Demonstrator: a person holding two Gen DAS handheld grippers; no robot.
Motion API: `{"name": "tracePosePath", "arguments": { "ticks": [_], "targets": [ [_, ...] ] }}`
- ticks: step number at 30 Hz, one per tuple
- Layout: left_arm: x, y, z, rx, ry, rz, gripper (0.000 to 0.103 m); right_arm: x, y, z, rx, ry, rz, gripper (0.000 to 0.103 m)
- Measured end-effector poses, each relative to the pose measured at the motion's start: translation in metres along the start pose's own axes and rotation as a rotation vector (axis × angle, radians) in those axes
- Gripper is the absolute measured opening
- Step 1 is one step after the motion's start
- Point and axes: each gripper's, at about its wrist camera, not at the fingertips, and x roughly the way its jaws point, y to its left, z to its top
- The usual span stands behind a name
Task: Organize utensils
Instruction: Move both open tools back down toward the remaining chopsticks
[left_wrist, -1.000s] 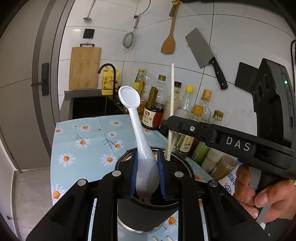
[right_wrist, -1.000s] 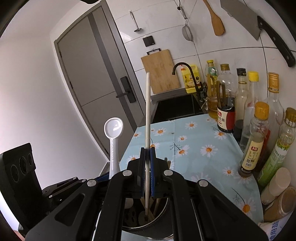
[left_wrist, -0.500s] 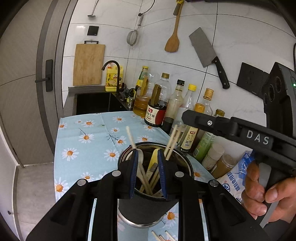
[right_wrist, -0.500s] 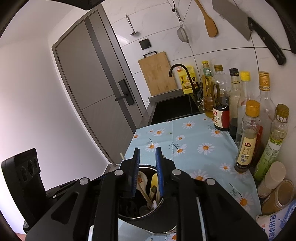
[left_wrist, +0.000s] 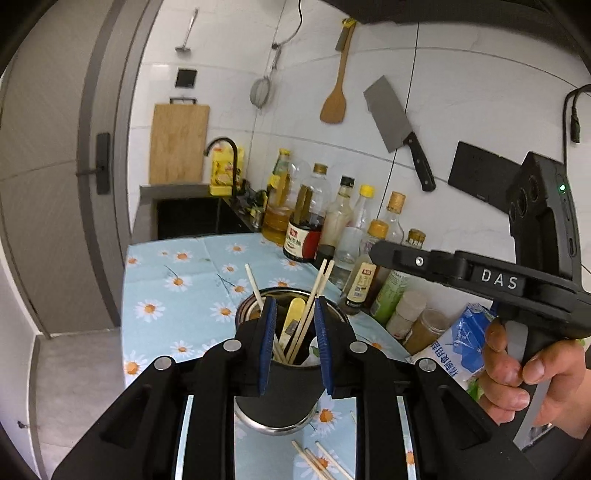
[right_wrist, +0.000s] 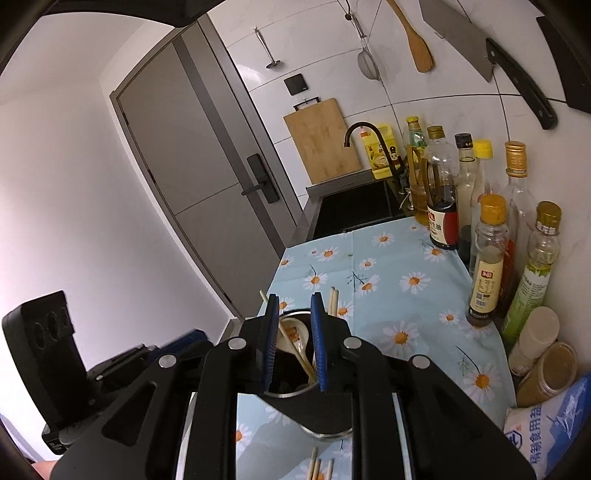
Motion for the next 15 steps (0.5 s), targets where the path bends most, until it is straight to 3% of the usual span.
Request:
{"name": "tracePosePath", "arguments": {
  "ticks": [2,15],
  "targets": [
    [-0.01,-0.003,0.0,-0.001,-0.012,0.007,0.021,-0.008,0.0,-0.001,0.008,0.012,0.015,0.03],
    [-0.064,-0.041,-0.016,0.042,0.032,-0.031,0.035,-0.068,-0.005,-0.022,0.035,0.048,-0.03,0.036]
  ]
}}
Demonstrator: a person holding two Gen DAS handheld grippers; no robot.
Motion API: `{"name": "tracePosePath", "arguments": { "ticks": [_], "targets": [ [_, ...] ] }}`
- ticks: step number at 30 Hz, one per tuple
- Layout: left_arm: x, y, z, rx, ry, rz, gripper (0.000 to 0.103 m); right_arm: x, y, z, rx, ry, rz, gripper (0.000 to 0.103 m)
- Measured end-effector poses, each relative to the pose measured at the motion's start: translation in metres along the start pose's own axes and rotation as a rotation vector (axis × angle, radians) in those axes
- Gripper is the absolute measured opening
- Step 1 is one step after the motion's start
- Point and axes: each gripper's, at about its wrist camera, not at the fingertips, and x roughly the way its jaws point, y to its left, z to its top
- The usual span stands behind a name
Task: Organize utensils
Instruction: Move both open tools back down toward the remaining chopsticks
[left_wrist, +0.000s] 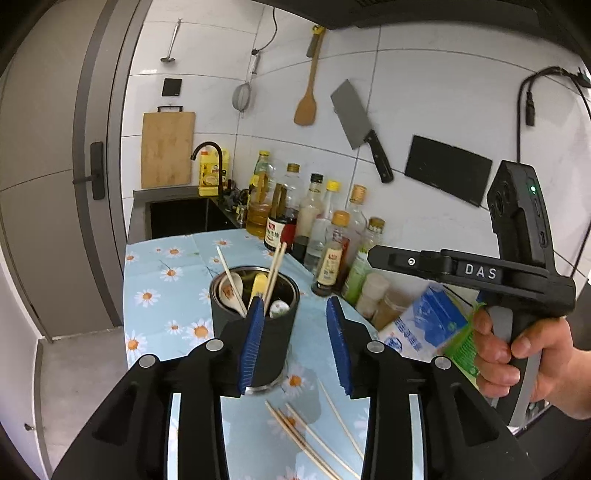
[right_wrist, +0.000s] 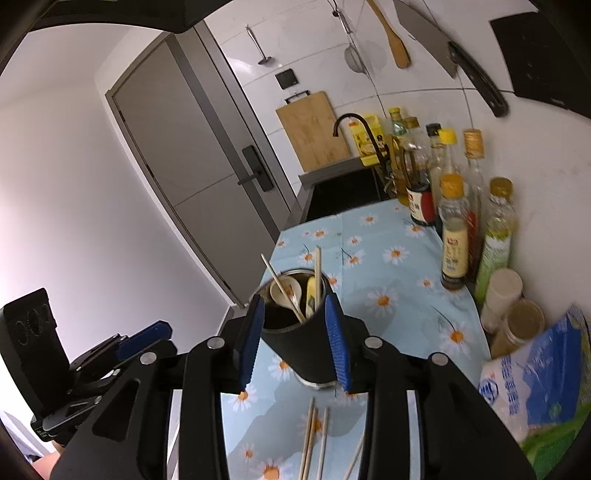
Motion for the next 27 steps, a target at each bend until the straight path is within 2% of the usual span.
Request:
{"name": "tracePosePath", "arguments": {
  "ticks": [2,6,13,14,21,24,27],
  "targets": [
    [-0.003,-0.001,-0.004,-0.011,0.012,0.001,0.038,-0.004,-0.001,-0.005,-0.008,0.021,-0.047,0.036],
    [-0.009,0.0,-0.016,-0.047,0.021,0.042,0.038,-0.002,-0.001,-0.014,-0.021,0.078,-0.057,0.036],
    [-0.01,0.007,-0.04,-0.125,0.084,0.09,0.038,0.022,-0.009,-0.038,0.02,0.251,-0.069,0.036],
    [-0.009,0.008,-0.045,-0.143,0.115,0.105,0.038,0.028,-0.012,-0.041,0.032,0.285,-0.064,0.036],
    [-0.009,0.011,-0.078,-0.216,0.192,0.116,0.038,0.063,-0.04,-0.069,0.159,0.53,-0.103,0.036],
    [-0.011,0.011,-0.091,-0.25,0.225,0.117,0.038,0.079,-0.05,-0.083,0.202,0.618,-0.135,0.036],
    [-0.014,0.01,-0.105,-0.281,0.257,0.119,0.038,0.102,-0.061,-0.101,0.231,0.729,-0.205,0.036]
  ]
}}
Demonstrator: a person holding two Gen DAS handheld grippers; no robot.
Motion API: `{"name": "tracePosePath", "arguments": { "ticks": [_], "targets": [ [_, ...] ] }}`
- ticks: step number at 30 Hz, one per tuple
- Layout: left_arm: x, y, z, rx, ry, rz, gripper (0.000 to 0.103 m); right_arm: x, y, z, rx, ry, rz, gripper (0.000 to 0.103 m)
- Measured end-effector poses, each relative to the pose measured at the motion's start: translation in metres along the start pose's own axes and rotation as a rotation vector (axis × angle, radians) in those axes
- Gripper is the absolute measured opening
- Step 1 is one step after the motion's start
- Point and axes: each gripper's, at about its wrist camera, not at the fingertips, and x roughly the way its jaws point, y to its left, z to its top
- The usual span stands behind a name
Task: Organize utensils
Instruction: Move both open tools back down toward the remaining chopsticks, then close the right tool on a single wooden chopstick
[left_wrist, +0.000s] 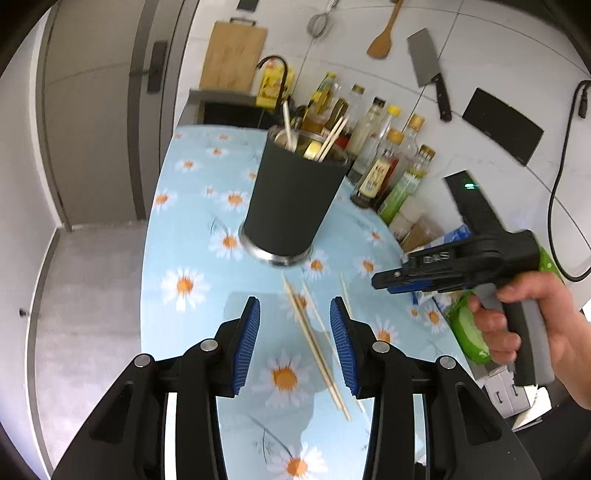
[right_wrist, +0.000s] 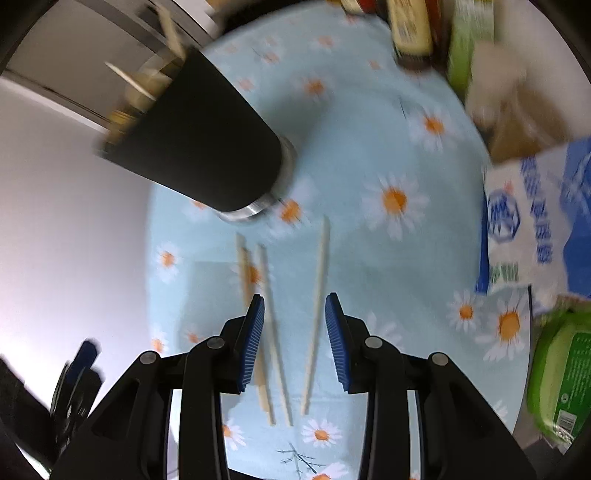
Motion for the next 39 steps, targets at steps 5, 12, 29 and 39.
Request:
{"name": "tracePosePath", "arguments": {
  "ticks": [5,12,29,39],
  "targets": [
    [0.007,0.005,-0.021,-0.041,0.047,-0.016,0.038,0.035,-0.005,0.004,0.04,0.098,-0.048,0.036],
    [0.01,0.017,-0.046,-0.102,0.089,-0.018,0.038,0.057,0.004,0.011,0.04,0.113,-0.156,0.027],
    [0.033,0.028,-0.064,-0.167,0.168,-0.117,0.038,0.091,0.058,0.014,-0.044,0.149,-0.37,0.007],
    [0.044,0.028,-0.053,-0.154,0.172,-0.088,0.038,0.093,0.055,0.003,-0.056,0.143,-0.335,0.005]
  ]
}}
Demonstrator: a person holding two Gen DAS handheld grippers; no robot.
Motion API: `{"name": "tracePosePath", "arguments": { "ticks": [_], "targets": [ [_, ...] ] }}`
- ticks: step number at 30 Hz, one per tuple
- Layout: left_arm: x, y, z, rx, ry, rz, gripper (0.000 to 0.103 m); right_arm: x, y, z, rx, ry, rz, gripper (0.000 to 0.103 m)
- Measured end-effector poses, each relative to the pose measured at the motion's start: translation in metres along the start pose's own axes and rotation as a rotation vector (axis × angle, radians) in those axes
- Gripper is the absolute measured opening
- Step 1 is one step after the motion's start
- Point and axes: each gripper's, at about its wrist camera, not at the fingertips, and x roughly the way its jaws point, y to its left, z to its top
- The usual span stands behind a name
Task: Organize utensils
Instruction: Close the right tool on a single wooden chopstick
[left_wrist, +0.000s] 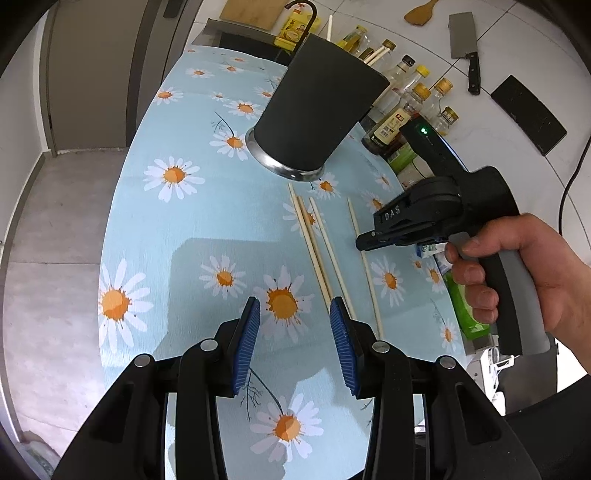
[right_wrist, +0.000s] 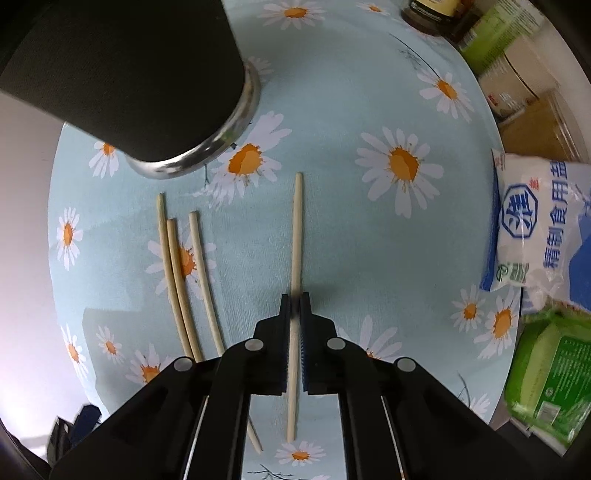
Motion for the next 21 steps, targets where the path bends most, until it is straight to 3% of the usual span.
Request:
{"name": "tracePosePath", "arguments": {
  "ticks": [10,21],
  "targets": [
    [0.025,-0.015,0.018,-0.014,0.051,0.056,0.038,-0.027,-0.023,-0.014,-0.063,-0.056,0.136,0.005],
    [0.06,-0.037,0.042,-0.016,0.124,0.18,0.038,-0.069,-0.068,-0.035,-0.169,-0.143,0.337,0.005]
  ]
}}
